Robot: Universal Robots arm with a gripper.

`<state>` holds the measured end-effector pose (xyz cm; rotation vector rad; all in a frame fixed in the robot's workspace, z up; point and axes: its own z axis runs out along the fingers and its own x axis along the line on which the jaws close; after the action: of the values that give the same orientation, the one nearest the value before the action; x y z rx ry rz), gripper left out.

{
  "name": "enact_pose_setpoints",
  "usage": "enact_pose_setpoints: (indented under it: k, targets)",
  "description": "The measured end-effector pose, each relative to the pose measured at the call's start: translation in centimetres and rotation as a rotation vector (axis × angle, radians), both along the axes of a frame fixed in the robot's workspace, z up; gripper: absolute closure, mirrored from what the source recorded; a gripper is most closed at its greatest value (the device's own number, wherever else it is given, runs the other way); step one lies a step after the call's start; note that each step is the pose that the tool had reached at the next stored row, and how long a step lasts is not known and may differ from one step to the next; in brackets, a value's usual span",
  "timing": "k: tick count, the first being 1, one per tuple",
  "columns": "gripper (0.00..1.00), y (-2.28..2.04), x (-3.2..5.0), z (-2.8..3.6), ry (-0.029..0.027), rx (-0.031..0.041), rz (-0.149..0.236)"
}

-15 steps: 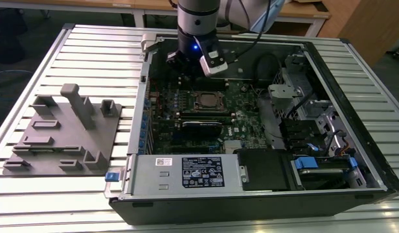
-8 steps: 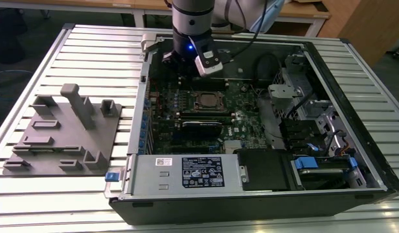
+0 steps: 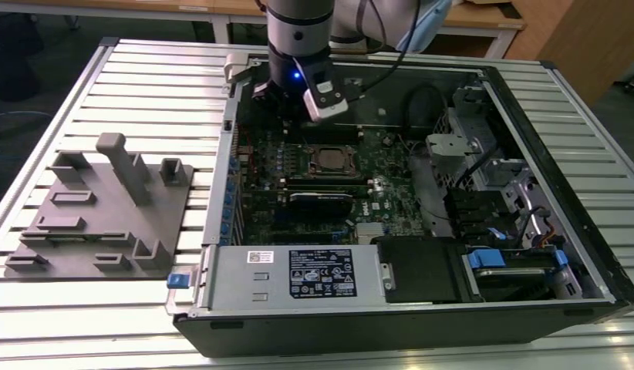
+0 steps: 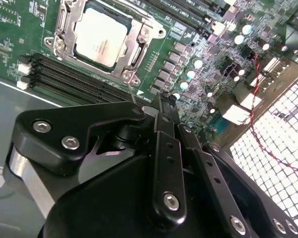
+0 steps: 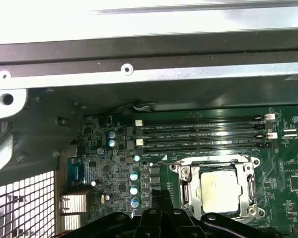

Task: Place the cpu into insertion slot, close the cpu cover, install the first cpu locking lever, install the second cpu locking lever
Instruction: 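Install the first cpu locking lever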

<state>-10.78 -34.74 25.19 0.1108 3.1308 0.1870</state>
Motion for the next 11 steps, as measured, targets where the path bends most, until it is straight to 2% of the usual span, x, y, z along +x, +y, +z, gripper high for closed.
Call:
enact_pose_setpoints:
  k: [2,3,7,11]
  targets:
    - [0.89,-0.05,-0.01,-0.01,-0.0003,0.0205,0.0]
    - [0.89,-0.07,-0.02,-0.01,-0.0002,0.0282,0.0]
    - [0.89,-0.09,-0.25,-0.01,-0.0002,0.0371,0.0]
    - [0.89,-0.11,-0.81,-0.02,-0.0002,0.041,0.0]
